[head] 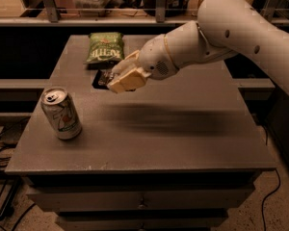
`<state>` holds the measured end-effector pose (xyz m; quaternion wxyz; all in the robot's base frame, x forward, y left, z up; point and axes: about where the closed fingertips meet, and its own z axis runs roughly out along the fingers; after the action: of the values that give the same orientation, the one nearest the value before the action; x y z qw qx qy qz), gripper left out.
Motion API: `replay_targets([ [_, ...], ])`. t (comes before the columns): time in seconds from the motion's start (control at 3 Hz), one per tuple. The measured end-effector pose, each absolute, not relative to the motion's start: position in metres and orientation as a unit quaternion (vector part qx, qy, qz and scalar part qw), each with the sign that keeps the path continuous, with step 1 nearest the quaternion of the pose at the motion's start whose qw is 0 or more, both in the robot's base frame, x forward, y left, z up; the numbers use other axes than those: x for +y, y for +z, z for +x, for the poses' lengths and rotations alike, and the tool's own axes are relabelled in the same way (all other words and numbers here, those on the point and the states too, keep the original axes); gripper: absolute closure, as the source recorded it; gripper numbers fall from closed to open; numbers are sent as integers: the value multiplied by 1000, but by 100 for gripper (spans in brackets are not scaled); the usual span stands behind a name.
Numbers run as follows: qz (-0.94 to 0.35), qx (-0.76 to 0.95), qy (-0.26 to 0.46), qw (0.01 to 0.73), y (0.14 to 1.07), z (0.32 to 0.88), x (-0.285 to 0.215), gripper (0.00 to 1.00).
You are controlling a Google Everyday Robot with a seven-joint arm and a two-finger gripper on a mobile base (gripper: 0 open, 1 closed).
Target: Move rxbar chocolate near 7up can
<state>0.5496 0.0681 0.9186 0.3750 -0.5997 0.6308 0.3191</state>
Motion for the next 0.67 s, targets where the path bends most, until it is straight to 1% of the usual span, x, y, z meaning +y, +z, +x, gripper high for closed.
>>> replay_targets([
  [0.33,-622,633,312,338,898,530,75,81],
  [0.67,-631,638,300,324,881,521,73,50],
])
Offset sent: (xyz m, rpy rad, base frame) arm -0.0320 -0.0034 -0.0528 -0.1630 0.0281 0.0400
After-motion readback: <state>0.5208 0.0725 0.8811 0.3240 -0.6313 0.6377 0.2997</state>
